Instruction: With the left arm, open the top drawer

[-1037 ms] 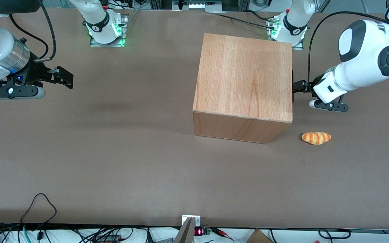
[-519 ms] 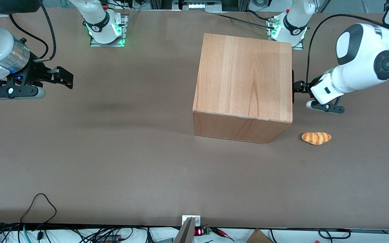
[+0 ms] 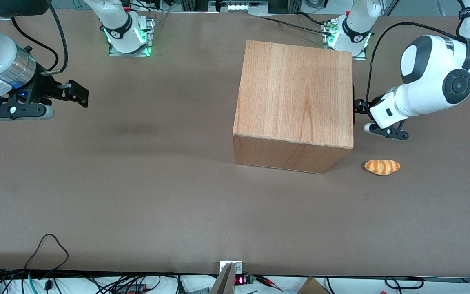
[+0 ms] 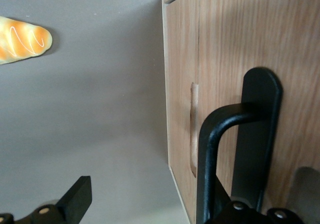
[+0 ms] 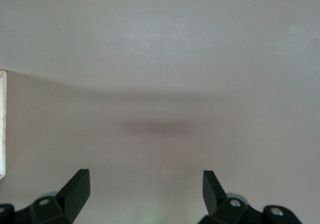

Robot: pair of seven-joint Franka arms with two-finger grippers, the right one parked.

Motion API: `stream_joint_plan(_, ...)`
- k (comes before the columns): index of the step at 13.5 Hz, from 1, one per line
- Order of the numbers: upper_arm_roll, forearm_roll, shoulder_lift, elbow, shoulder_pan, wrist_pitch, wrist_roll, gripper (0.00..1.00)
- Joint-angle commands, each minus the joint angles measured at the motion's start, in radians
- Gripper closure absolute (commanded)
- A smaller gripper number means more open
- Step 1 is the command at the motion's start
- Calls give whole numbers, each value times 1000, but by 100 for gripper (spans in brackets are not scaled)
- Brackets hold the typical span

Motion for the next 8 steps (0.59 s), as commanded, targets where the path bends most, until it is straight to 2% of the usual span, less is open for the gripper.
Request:
stream_joint_plan(1,-8,-14,25,13,7,7,20,0)
stream_joint_plan(3,-4,-13,31,20,28,6,20,0)
stream_joint_plan(5,-5,27,33,23,62,7,20,0)
stream_joint_plan(8,-4,32,50,42,105,4,21,0)
